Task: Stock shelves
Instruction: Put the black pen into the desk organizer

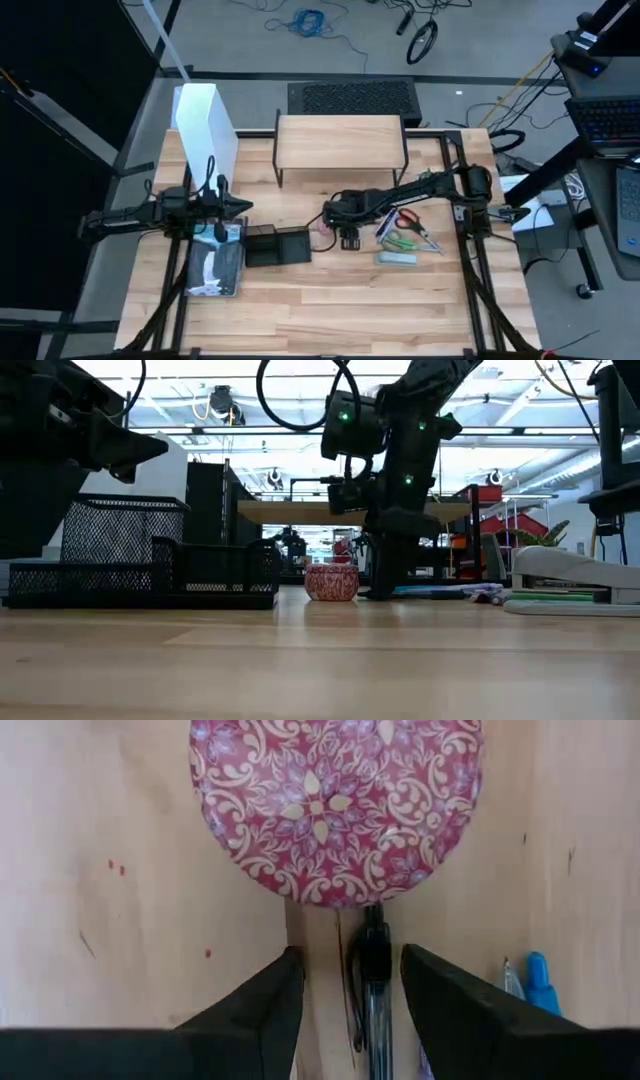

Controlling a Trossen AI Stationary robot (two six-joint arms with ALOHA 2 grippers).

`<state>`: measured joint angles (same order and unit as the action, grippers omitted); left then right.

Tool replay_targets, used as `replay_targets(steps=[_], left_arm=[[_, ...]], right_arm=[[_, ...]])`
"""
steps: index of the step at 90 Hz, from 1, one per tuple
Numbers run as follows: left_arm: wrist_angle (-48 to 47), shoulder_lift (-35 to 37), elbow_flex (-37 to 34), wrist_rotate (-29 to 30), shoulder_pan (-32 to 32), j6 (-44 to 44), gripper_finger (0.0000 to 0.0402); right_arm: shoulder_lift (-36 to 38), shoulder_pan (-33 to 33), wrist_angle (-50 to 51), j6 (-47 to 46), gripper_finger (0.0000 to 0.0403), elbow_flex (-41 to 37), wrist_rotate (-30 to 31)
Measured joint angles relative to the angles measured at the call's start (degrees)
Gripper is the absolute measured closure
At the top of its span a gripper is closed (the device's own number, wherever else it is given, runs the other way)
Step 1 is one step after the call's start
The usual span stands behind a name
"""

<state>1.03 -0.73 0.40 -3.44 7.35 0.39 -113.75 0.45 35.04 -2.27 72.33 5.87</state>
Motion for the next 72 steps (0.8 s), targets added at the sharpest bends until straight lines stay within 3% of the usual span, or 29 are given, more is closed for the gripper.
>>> replay_targets(steps=[8, 25, 50, 72], left_arm=[[0.0, 0.0, 0.0, 0.0, 0.0, 0.0, 0.0398], [0.0, 0.0, 0.0, 0.0, 0.0, 0.0, 0.0398], [0.0, 0.0, 0.0, 0.0, 0.0, 0.0, 0.0398], [0.0, 0.0, 0.0, 0.0, 0.0, 0.0, 0.0398]], right_arm=[[0.0, 0.0, -0.4, -0.1, 0.0279, -0.5, 0.0], [-0.1, 0.0, -0.6, -0.1, 0.0382, -1.1, -0.3], [0.2, -0.5, -0.3, -1.6, 0.0382, -1.2, 0.7], [5.7, -1.3, 3.2, -4.4, 0.04, -1.7, 0.3]])
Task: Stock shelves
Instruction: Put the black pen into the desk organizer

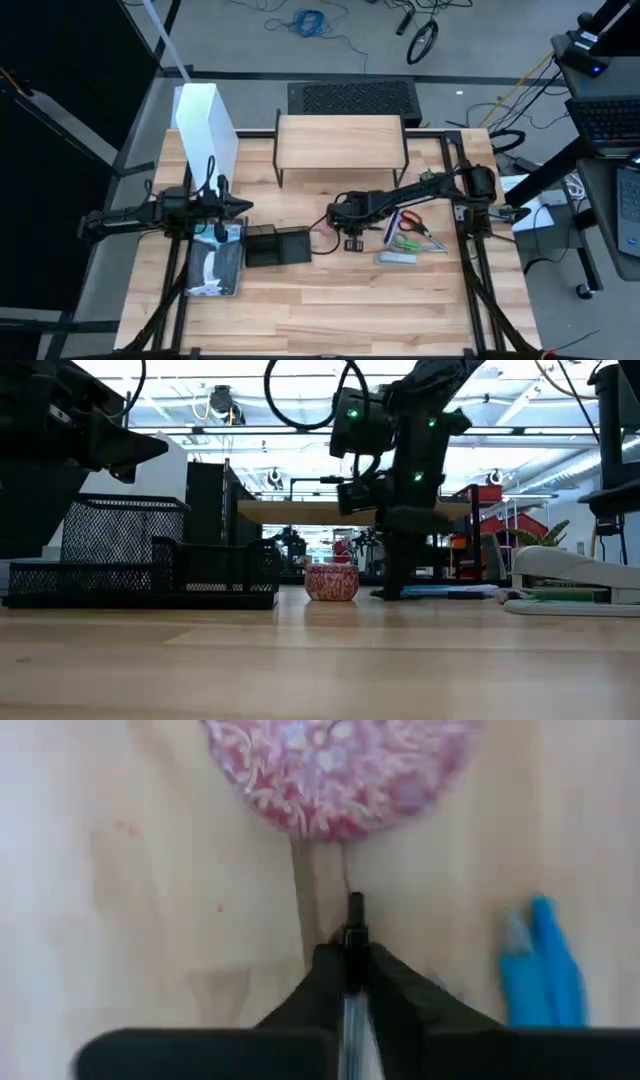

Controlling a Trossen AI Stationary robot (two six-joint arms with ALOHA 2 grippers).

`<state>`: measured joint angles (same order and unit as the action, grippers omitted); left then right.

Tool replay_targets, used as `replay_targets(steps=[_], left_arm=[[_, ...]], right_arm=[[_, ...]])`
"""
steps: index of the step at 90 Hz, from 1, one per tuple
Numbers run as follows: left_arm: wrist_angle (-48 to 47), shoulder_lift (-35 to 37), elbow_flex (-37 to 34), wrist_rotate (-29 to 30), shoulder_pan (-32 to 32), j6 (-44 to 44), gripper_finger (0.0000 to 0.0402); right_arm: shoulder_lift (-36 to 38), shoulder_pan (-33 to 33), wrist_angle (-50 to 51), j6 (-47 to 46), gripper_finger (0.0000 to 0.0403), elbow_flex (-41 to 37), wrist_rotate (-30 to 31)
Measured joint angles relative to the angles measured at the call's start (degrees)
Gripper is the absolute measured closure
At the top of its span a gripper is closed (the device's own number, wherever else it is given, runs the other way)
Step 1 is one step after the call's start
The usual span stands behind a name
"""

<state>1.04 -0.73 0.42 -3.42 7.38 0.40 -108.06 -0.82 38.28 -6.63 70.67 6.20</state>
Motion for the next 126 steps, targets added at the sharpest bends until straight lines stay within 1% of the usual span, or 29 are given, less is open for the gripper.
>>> replay_targets(steps=[11, 27, 47, 51, 58, 68, 76, 81, 88, 98, 104, 111, 117, 126], left_arm=[[0.0, 0.0, 0.0, 0.0, 0.0, 0.0, 0.0398], [0.0, 0.0, 0.0, 0.0, 0.0, 0.0, 0.0398], [0.0, 0.0, 0.0, 0.0, 0.0, 0.0, 0.0398], [0.0, 0.0, 0.0, 0.0, 0.0, 0.0, 0.0398], [0.0, 0.0, 0.0, 0.0, 0.0, 0.0, 0.0398], [0.0, 0.0, 0.0, 0.0, 0.0, 0.0, 0.0398], [0.0, 0.0, 0.0, 0.0, 0.0, 0.0, 0.0398], [0.0, 0.0, 0.0, 0.0, 0.0, 0.0, 0.0398], [0.0, 0.0, 0.0, 0.1, 0.0, 0.0, 0.0398], [0.0, 0.0, 0.0, 0.1, 0.0, 0.0, 0.0398], [0.0, 0.0, 0.0, 0.1, 0.0, 0.0, 0.0398], [0.0, 0.0, 0.0, 0.1, 0.0, 0.0, 0.0398], [0.0, 0.0, 0.0, 0.1, 0.0, 0.0, 0.0398], [0.0, 0.0, 0.0, 0.2, 0.0, 0.0, 0.0398]], right_arm=[[3.8, 0.0, 2.1, -1.5, 0.0396, 0.1, 0.0], [9.6, 0.0, 0.9, -1.9, 0.0398, 0.1, 1.2], [13.5, -0.1, 2.1, -2.1, 0.0401, 0.2, 1.1], [13.7, -0.2, 3.4, -3.7, 0.0401, 0.2, 0.6], [13.8, -0.3, 6.0, -9.2, 0.0402, 0.2, -1.5], [12.7, -1.0, 11.4, -14.7, 0.0378, 0.2, -5.0], [11.7, -3.3, 12.7, -15.0, 0.0345, -0.5, -6.4], [11.4, -5.0, 12.3, -12.3, 0.0323, -1.3, -6.4], [11.4, -8.2, 9.9, -6.0, 0.0295, -3.1, -6.1], [11.4, -13.0, 8.0, 5.9, 0.0269, -4.5, -2.5], [11.4, -15.6, 6.4, 13.3, 0.0262, -5.7, -1.1], [11.4, -17.8, 3.1, 19.4, 0.026, -7.3, -0.4], [11.4, -18.9, 0.2, 22.2, 0.0259, -8.6, -0.2], [10.7, -19.5, -2.8, 24.1, 0.0259, -10.4, -0.1]])
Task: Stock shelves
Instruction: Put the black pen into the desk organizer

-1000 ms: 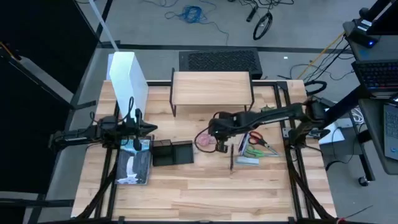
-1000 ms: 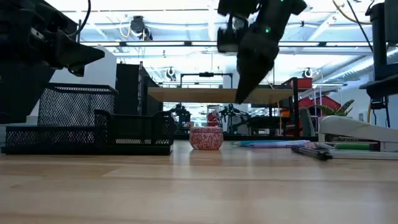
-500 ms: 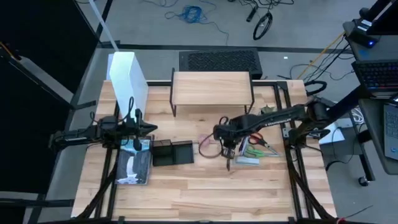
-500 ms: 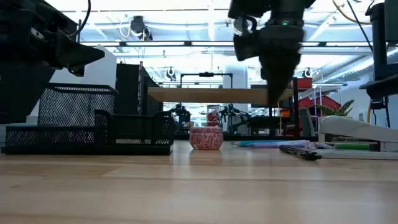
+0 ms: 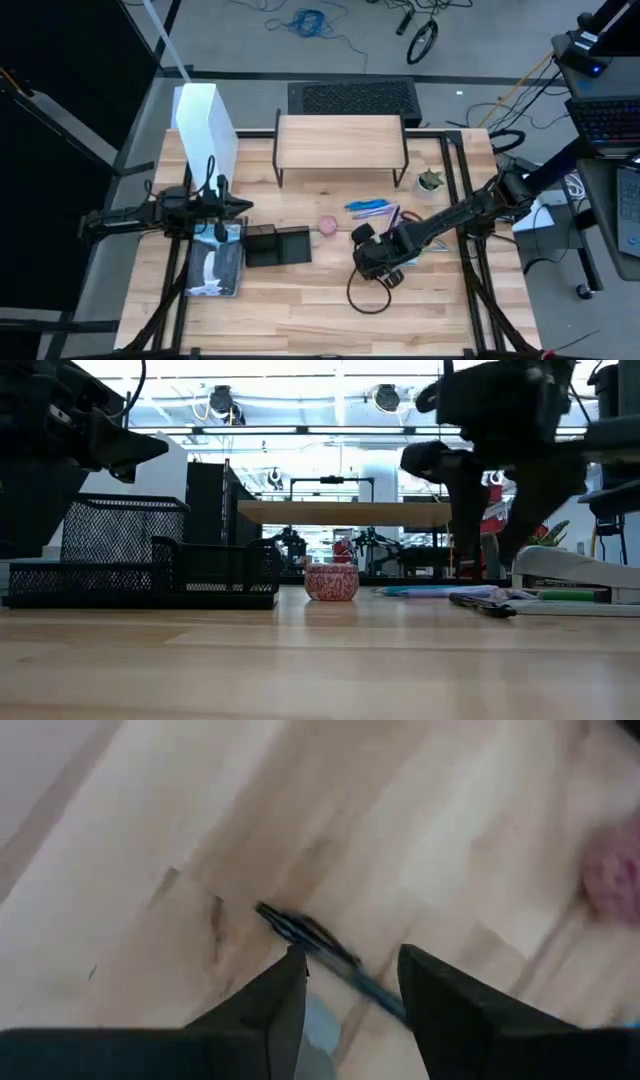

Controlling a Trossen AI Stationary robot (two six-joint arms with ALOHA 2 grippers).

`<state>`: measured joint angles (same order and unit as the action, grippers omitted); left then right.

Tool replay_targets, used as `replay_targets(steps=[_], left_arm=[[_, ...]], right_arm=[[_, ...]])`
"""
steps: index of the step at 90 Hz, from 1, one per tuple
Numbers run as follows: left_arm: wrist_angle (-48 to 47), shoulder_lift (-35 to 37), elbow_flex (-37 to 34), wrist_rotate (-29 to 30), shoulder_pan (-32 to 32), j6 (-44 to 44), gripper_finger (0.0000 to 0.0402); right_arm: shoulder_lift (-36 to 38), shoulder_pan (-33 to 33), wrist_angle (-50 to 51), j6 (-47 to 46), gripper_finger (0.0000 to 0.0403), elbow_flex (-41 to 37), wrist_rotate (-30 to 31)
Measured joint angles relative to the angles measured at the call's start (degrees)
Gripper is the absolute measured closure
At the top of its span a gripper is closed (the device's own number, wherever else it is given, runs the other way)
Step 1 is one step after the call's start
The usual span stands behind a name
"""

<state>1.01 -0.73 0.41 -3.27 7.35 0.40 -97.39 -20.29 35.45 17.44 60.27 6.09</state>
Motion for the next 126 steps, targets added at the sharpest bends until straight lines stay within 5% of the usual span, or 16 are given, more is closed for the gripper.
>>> replay_targets(steps=[47, 72, 97, 126], left_arm=[[0.0, 0.0, 0.0, 0.1, 0.0, 0.0, 0.0398], [0.0, 0.0, 0.0, 0.1, 0.0, 0.0, 0.0398], [0.0, 0.0, 0.0, 0.1, 0.0, 0.0, 0.0398], [0.0, 0.0, 0.0, 0.0, 0.0, 0.0, 0.0398]], right_arm=[[-7.4, 0.3, -6.4, 10.3, 0.0299, -0.6, 1.4], [-8.8, 3.5, -8.4, -1.2, 0.039, -0.5, -5.3], [-9.1, 6.9, -9.8, -16.0, 0.0395, -0.5, -10.3], [-6.8, 7.7, -8.6, -18.2, 0.04, 3.1, -8.4]])
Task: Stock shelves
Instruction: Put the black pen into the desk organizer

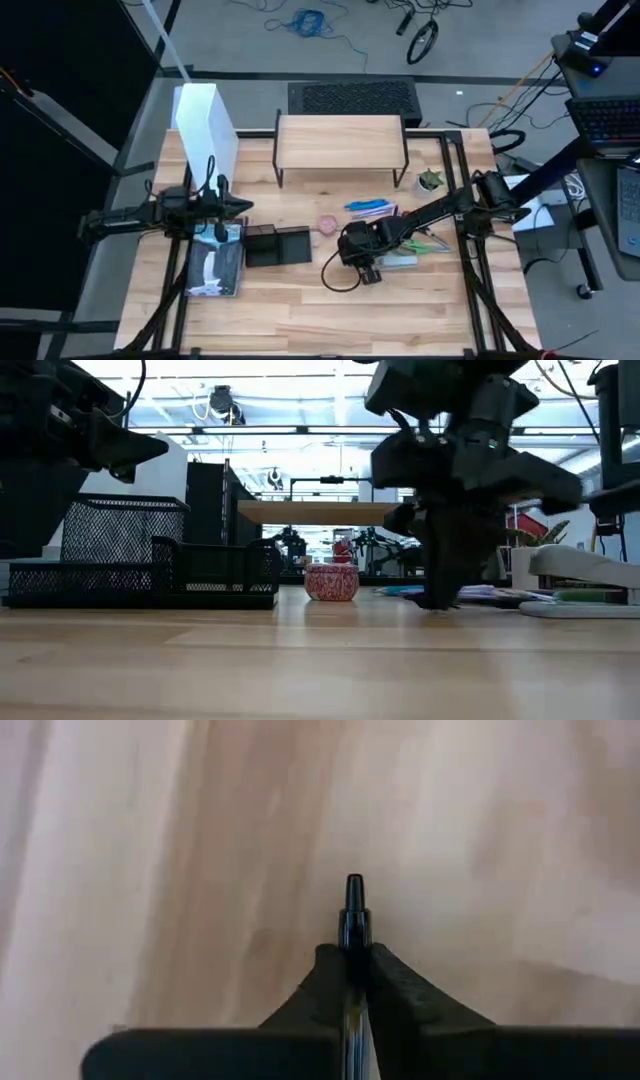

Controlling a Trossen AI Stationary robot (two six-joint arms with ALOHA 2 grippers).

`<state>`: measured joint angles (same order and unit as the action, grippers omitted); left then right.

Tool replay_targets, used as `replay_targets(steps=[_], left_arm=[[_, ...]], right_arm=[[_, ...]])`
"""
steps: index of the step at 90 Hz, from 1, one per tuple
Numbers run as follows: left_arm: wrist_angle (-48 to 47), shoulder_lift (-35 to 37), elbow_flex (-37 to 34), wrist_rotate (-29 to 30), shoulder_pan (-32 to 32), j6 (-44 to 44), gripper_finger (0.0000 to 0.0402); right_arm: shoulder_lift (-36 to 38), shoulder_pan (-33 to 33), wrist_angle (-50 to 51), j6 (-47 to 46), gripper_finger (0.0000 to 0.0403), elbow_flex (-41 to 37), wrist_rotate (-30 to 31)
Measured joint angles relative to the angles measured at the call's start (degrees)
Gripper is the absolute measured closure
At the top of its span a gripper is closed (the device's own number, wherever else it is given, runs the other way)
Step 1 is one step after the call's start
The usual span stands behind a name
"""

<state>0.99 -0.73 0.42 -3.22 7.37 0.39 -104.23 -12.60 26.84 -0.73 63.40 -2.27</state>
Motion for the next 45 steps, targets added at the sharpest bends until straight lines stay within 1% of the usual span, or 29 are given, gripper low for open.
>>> replay_targets(steps=[19, 26, 35, 45], left_arm=[[0.0, 0.0, 0.0, 0.0, 0.0, 0.0, 0.0398], [0.0, 0.0, 0.0, 0.0, 0.0, 0.0, 0.0398], [0.0, 0.0, 0.0, 0.0, 0.0, 0.0, 0.0398], [0.0, 0.0, 0.0, 0.0, 0.0, 0.0, 0.0398]], right_arm=[[1.2, 1.0, 0.1, -0.3, 0.04, 5.6, -0.2], [1.4, 1.9, -1.8, -0.3, 0.04, 8.3, -0.2], [1.4, 3.2, -9.2, -0.9, 0.0401, 9.7, 1.0], [1.3, 4.9, -23.6, -1.0, 0.0401, 9.8, 1.3]])
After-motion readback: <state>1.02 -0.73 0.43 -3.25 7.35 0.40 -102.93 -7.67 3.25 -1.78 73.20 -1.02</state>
